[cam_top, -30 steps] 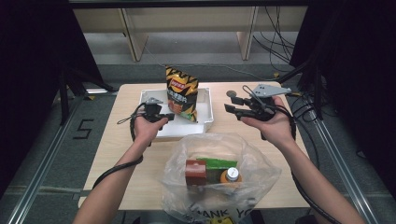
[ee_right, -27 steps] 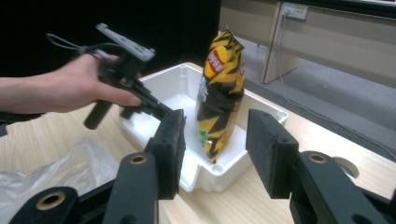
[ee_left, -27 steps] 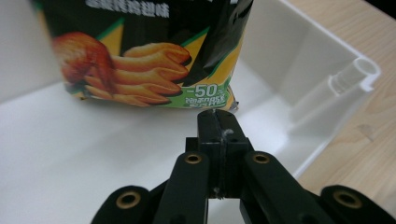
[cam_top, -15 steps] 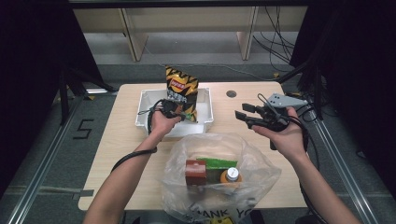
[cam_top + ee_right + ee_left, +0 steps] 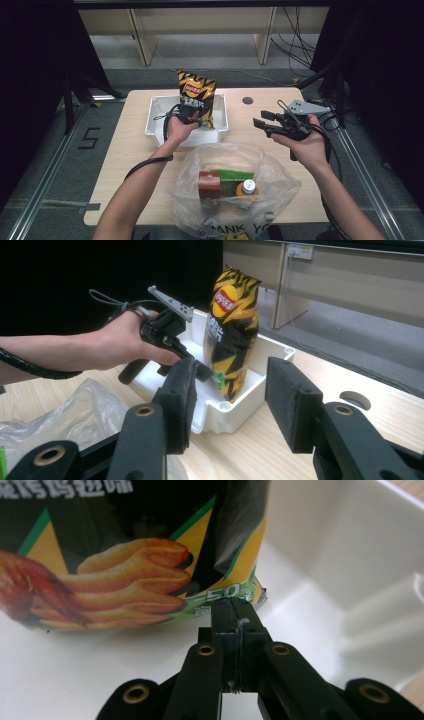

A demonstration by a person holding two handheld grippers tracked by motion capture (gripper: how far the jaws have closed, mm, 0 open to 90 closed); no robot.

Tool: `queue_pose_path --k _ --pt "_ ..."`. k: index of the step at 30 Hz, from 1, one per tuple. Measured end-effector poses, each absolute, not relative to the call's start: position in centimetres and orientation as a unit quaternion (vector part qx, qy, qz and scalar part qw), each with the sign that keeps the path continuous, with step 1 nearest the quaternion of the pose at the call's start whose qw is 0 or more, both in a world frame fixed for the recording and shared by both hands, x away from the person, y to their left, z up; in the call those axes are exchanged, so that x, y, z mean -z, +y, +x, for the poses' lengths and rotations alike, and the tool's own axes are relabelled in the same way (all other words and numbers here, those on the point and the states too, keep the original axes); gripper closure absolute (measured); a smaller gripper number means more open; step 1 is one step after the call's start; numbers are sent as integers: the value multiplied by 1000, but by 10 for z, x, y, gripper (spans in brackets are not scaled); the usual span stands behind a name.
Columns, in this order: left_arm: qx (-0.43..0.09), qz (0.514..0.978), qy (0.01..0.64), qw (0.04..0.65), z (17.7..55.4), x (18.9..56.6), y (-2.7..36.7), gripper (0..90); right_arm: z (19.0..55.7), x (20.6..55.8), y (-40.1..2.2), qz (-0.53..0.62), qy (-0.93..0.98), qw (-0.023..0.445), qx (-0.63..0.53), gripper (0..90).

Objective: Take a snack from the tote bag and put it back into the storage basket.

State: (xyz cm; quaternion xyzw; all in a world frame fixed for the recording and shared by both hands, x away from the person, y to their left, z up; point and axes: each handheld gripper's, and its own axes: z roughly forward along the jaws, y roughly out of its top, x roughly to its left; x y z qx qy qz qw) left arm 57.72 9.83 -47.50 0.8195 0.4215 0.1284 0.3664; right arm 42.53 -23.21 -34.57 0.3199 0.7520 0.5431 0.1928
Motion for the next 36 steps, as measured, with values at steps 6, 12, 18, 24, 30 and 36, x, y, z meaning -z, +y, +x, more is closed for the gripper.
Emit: queue_pose_path --k 6,12,18,24,30,36 --pt "-134 824 414 363 580 472 88 883 426 346 -234 319 752 201 -540 558" --pt "-140 828 405 363 584 469 79 878 425 346 -234 327 751 192 -540 556" --pt "-144 826 403 366 588 465 74 872 426 346 -236 324 750 199 -541 554" --pt "-152 827 396 368 593 462 71 866 426 347 -236 327 749 200 -541 552" --pt "-160 827 391 371 595 459 68 858 427 348 -237 326 752 205 -535 547" --pt "-159 826 391 373 596 459 66 846 427 349 -236 328 752 200 -536 542"
